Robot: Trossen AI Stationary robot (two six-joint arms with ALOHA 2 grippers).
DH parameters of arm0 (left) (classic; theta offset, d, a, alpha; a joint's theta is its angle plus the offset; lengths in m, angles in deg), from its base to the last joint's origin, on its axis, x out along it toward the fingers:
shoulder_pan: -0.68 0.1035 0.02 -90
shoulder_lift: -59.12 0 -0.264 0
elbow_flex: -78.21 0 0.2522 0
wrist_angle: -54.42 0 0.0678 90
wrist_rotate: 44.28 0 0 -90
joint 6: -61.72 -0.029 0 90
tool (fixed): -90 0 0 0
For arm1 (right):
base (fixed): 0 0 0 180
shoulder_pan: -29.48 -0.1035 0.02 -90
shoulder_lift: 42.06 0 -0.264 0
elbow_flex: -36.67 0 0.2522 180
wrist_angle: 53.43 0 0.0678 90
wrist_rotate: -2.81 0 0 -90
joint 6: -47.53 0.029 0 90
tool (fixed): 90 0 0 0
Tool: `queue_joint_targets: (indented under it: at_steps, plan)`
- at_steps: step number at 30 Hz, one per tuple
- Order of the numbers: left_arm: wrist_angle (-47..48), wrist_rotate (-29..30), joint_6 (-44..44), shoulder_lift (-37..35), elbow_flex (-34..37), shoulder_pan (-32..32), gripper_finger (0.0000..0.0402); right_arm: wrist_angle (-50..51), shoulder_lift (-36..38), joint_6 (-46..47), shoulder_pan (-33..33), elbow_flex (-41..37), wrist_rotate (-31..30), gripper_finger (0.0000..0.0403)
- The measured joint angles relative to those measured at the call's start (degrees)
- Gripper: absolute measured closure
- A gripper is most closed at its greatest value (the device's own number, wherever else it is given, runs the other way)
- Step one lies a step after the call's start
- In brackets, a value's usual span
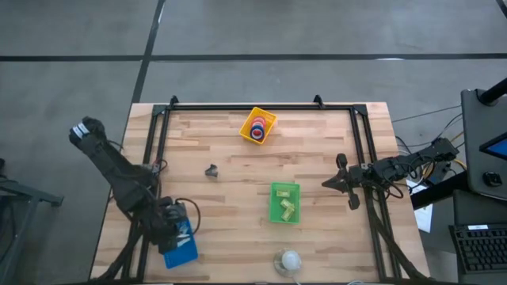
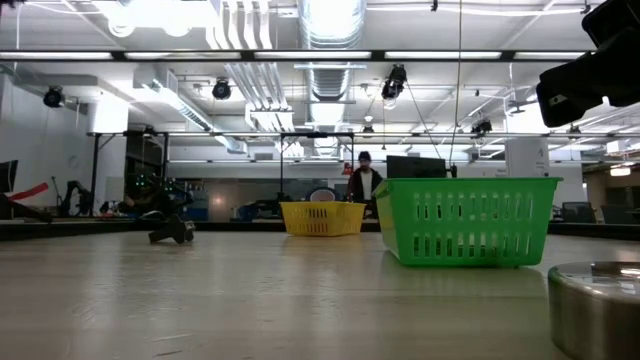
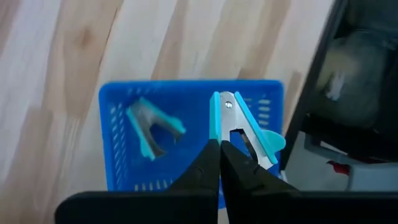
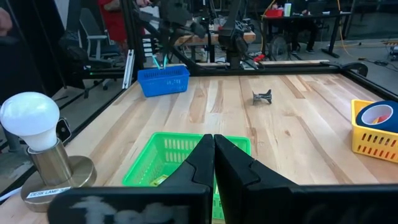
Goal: Pick and place Stapler, Stapler remover, tape
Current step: Put the light blue stapler into the blue bin
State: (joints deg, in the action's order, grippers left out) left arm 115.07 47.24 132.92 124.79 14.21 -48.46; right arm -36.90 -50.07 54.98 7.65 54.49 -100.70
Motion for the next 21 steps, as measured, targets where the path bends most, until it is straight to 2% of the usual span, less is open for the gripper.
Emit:
queue_joint_targets:
  at_steps: [4,11,21]
  plan:
    - [-2.28,-0.62,4.22,0.02,3.03,-1.43,0.0399,0.00,0.00,0.01,0.02,0.00,0.01,0.0394]
    - [-14.79,-0.66,4.39,0.02,9.35,-1.49,0.0396,0.00,0.00,0.01,0.02,0.00,-0.01,0.0394]
    - [-19.70,-4.09,11.95,0.02,16.38,-1.47,0.0388,0.00,0.00,0.01,0.00,0.00,-0.01,0.0394]
